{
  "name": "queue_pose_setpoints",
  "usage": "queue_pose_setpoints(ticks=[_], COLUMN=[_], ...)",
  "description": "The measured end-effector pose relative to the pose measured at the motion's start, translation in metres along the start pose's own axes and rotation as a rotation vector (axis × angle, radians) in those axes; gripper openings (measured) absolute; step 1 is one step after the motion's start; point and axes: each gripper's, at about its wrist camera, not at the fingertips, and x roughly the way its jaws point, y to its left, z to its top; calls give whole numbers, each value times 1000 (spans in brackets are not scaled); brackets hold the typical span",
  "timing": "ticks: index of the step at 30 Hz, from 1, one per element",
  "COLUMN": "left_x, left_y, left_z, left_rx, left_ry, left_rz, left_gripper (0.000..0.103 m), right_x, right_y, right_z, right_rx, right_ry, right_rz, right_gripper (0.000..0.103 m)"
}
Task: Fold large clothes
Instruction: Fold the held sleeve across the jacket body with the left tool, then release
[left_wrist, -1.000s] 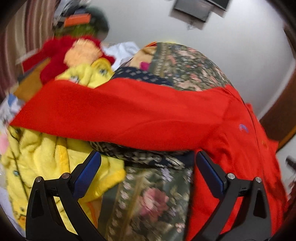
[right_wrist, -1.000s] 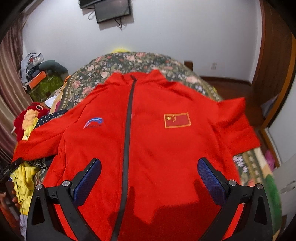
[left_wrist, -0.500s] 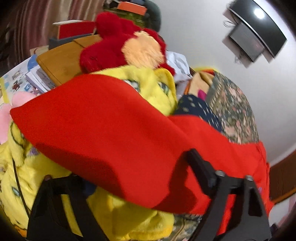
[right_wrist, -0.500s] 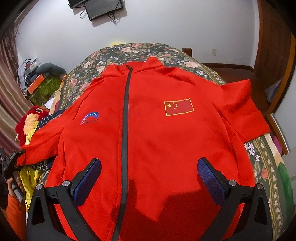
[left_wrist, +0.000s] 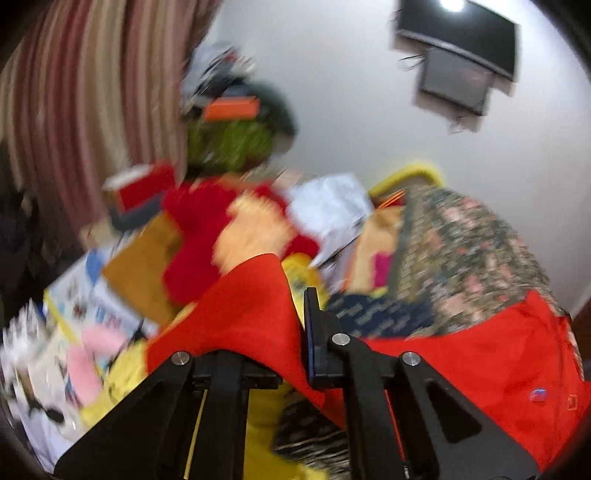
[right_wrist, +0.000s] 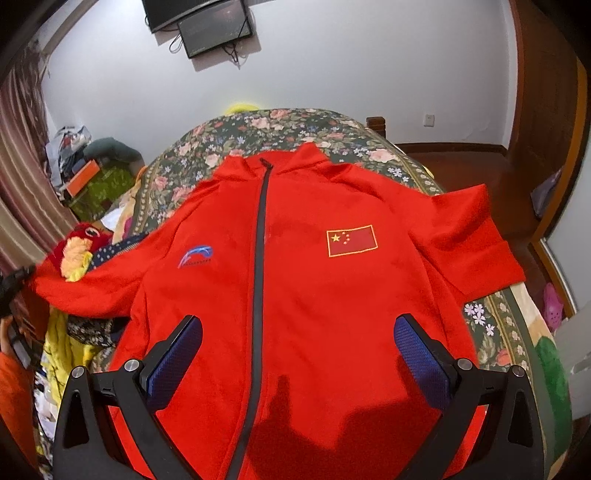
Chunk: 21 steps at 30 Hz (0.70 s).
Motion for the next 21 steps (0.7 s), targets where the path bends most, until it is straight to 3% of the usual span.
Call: queue_pose_setpoints(ticks=[5,10,15,17,21], left_x=[-32,-50,-40,-32,-25], left_y=[-106,-223,-325,-366,-412], left_z=[39,30,-21,-57,-129], left_rx=[185,364,482,549,676], left_ry=[-87,-98,13,85,205], left_rz=[-126,-279,-428,-473,-538], left_gripper=[7,7,7,7,7], right_x=[-9,-16,-21,-21,-18], right_y=[-11,-18,-30,-39,-54], right_z=[4,7,5,4,2], right_rx=[31,-6,-23,-13,3], right_ry=[-14,-9,-14,-9,11], right_rz=[15,21,25,27,24], right_gripper=[103,103,103,103,103])
